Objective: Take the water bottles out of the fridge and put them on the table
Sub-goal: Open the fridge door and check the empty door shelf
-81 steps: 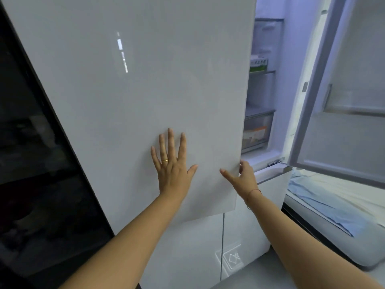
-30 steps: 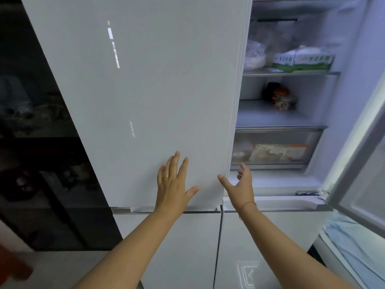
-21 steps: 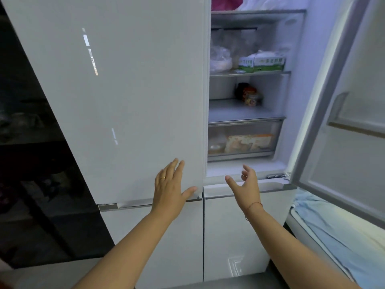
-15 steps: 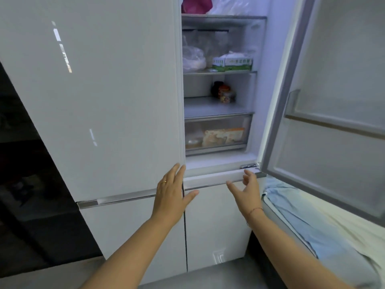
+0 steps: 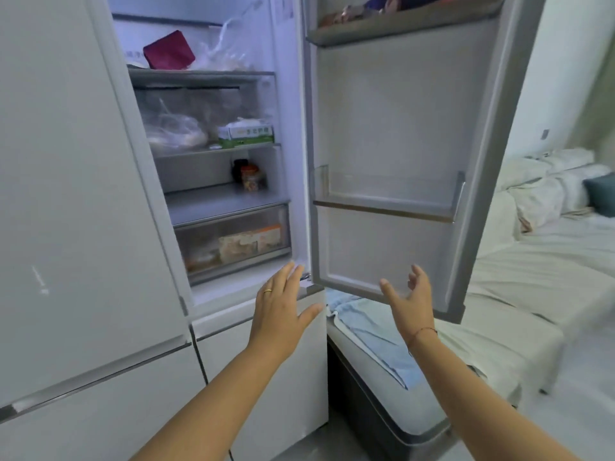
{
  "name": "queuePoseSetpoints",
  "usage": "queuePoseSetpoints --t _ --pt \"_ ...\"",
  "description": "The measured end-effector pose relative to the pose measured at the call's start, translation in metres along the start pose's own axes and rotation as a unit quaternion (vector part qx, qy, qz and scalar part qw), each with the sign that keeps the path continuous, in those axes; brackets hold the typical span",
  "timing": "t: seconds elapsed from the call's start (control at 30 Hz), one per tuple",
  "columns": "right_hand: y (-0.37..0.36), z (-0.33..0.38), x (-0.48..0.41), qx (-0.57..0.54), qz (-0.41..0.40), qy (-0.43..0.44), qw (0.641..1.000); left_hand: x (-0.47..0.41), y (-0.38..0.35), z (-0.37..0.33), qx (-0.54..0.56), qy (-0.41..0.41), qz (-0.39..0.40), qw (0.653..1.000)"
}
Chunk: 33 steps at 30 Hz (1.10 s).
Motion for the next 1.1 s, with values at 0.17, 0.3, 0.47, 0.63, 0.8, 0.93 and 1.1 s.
queuePoseSetpoints --t 0.17,0.3,0.47,0.63,0.8,0.93,1.1 --pt "0.053 -0.012 -0.08 0.003 -0.052 0.014 0.999 -0.05 -0.044 -0.078 0.019 -0.037 -0.017 0.999" --pt "0.085 -0.021 -0.147 0.024 -0.078 0.036 0.996 -0.093 -0.074 -0.149 0.03 -0.072 -0.052 0.996" --pt "0.091 -0.035 -0.206 -0.007 -0.022 0.024 0.999 -0.135 -0.098 -0.224 0.017 -0.128 -0.107 0.986" --pt "0.072 -0.042 -0.235 -0.045 0.074 0.007 0.996 -0.153 -0.109 -0.248 0.022 -0.112 -0.146 0.983" --pt "0.066 -0.046 -0.239 -0.057 0.087 0.012 0.995 -0.153 -0.1 -0.246 0.004 -0.105 -0.165 0.981" --pt "0.072 -0.043 -0.227 -0.066 0.072 0.014 0.995 -0.145 -0.087 -0.239 0.015 -0.101 -0.183 0.978" --pt "0.08 -0.033 -0.185 -0.074 0.047 0.027 0.996 -0.126 -0.062 -0.214 0.031 -0.077 -0.191 0.978"
Point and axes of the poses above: each hand's wrist, its own x-axis away from the middle knuckle, its own y-axis out of the back of the hand, z = x × y, the point moved 10 cm from there along -x, towards the middle knuckle, and after that the axes turned 15 degrees about -z, right-handed, at the moved point
